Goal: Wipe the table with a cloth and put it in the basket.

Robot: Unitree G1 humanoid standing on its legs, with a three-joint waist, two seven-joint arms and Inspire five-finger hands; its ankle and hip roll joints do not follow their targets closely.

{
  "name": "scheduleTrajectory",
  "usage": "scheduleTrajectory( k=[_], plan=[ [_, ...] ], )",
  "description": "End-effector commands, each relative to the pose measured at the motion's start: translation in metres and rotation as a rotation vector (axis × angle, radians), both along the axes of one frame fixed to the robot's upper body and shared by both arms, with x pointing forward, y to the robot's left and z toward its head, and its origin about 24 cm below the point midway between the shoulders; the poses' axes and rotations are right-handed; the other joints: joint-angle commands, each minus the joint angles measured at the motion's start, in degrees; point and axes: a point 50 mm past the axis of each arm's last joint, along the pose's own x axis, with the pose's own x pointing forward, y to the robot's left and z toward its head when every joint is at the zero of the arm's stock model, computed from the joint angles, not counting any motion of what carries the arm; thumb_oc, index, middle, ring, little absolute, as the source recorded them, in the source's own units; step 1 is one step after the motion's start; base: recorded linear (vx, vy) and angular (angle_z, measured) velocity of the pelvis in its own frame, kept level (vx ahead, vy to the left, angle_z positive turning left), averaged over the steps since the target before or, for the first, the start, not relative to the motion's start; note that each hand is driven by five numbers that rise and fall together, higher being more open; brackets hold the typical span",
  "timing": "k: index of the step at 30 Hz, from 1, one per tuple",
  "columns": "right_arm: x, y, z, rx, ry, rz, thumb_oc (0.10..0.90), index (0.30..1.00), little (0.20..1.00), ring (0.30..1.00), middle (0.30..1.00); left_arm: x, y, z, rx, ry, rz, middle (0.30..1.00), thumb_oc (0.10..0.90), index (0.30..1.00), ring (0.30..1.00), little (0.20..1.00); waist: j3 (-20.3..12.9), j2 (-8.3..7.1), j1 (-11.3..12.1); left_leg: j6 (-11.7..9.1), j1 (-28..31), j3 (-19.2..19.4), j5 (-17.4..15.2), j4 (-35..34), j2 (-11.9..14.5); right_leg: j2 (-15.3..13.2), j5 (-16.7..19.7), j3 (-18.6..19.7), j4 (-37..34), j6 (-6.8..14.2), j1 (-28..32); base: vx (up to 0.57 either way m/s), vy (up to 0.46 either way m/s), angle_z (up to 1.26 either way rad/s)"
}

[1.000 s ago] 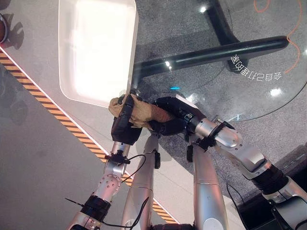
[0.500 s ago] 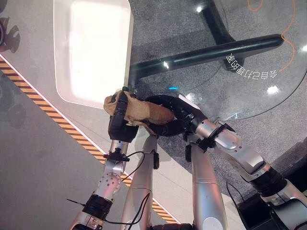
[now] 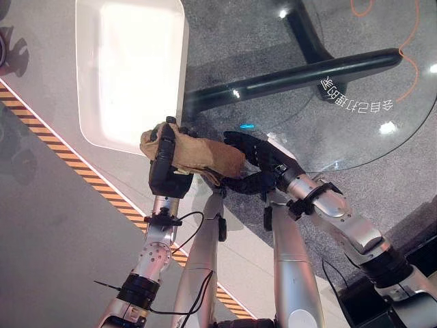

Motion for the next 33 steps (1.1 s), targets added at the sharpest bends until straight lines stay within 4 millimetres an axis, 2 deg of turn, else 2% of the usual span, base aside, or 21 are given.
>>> scheduleTrajectory(
  k=[1, 5, 9, 13, 15, 17, 20, 21, 27, 33],
  plan=[
    [-0.015, 0.010, 0.026, 0.146, -0.113, 0.111, 0.800, 0.900, 0.900, 0.900, 0.900, -0.022, 0.022, 0.053, 0.104, -0.397, 0.164, 0.300, 0.100, 0.300, 0.300, 0.200, -1.1, -0.21, 0.9, -0.6, 2.6, 1.3, -3.9, 1.8, -0.9, 4.9, 5.7, 7.2, -6.8, 2.3, 1.6, 0.00, 0.034, -0.07],
    [-0.017, 0.002, 0.020, 0.146, -0.080, 0.085, 0.800, 0.900, 0.900, 0.900, 0.900, -0.033, 0.040, 0.078, 0.233, -0.506, 0.373, 0.300, 0.100, 0.300, 0.300, 0.200, -1.1, 0.46, 0.4, -0.8, 3.0, 1.6, -3.8, 1.7, -1.1, 5.1, 5.5, 7.4, -6.8, 2.2, 1.8, 0.01, 0.053, -0.08],
    [-0.018, -0.005, 0.010, 0.099, -0.016, 0.066, 0.800, 0.900, 0.900, 0.900, 0.900, -0.048, 0.052, 0.110, 0.404, -0.567, 0.677, 0.300, 0.100, 0.300, 0.300, 0.200, -1.1, 1.57, -0.1, -1.0, 3.6, 1.8, -3.8, 1.8, -1.4, 5.4, 4.9, 7.7, -6.6, 1.8, 2.1, 0.02, 0.093, -0.04],
    [-0.020, -0.011, -0.003, 0.060, 0.061, 0.038, 0.800, 0.900, 0.900, 0.900, 0.900, -0.056, 0.053, 0.132, 0.574, -0.566, 0.956, 0.300, 0.100, 0.300, 0.300, 0.200, -1.1, 2.46, -0.4, -1.1, 3.9, 2.1, -3.7, 1.9, -1.7, 5.5, 4.3, 8.2, -6.2, 1.5, 2.1, 0.03, 0.090, -0.13],
    [-0.019, -0.014, -0.008, 0.046, 0.085, 0.023, 0.800, 0.900, 0.900, 0.900, 0.900, -0.056, 0.055, 0.136, 0.613, -0.552, 1.016, 0.300, 0.100, 0.300, 0.300, 0.200, -1.1, 2.65, -0.4, -1.2, 4.0, 2.2, -3.8, 2.0, -1.8, 5.5, 4.1, 8.4, -6.1, 1.3, 2.1, 0.03, 0.072, -0.10],
    [-0.020, -0.024, -0.026, -0.015, 0.168, -0.019, 0.800, 0.900, 0.900, 0.900, 0.900, -0.057, 0.068, 0.149, 0.700, -0.509, 1.260, 0.300, 0.100, 0.300, 0.300, 0.200, -1.1, 3.33, -0.6, -1.5, 4.4, 2.8, -3.9, 1.9, -1.9, 5.4, 3.6, 8.9, -6.2, 1.1, 2.3, 0.04, 0.114, -0.06],
    [-0.021, -0.031, -0.041, -0.028, 0.236, -0.037, 0.800, 0.900, 0.900, 0.900, 0.900, -0.056, 0.079, 0.153, 0.744, -0.460, 1.420, 0.300, 0.100, 0.300, 0.300, 0.200, -1.1, 3.44, -0.7, -1.8, 4.4, 3.0, -3.9, 1.9, -1.9, 5.2, 3.4, 9.1, -6.2, 1.0, 2.3, 0.02, 0.056, -0.03],
    [-0.021, -0.030, -0.041, -0.027, 0.236, -0.037, 0.800, 0.900, 0.900, 0.900, 0.900, -0.056, 0.079, 0.153, 0.744, -0.460, 1.424, 0.300, 0.100, 0.300, 0.300, 0.200, -1.1, 3.42, -0.7, -1.8, 4.4, 3.0, -3.9, 1.9, -1.9, 5.2, 3.4, 9.1, -6.2, 1.0, 2.3, 0.02, 0.061, -0.04],
    [-0.025, -0.047, -0.076, -0.115, 0.378, -0.109, 0.800, 0.900, 0.900, 0.900, 0.900, -0.038, 0.105, 0.159, 0.953, -0.312, 1.766, 0.300, 0.100, 0.300, 0.300, 0.200, -1.1, 3.88, -1.2, -2.2, 3.3, 3.9, -4.0, 2.5, -1.7, 5.0, 2.8, 9.7, -5.3, 1.0, 0.9, 0.03, 0.082, -0.01],
    [-0.031, -0.066, -0.106, -0.184, 0.493, -0.183, 0.800, 0.900, 0.900, 0.900, 0.900, -0.015, 0.128, 0.162, 1.115, -0.174, 1.882, 0.300, 0.100, 0.300, 0.300, 0.200, -1.1, 3.21, -1.6, -2.2, 0.9, 4.4, -4.3, 4.0, -1.3, 4.7, 2.8, 9.8, -4.3, 1.2, -1.5, 0.04, 0.048, -0.01]
  ],
)
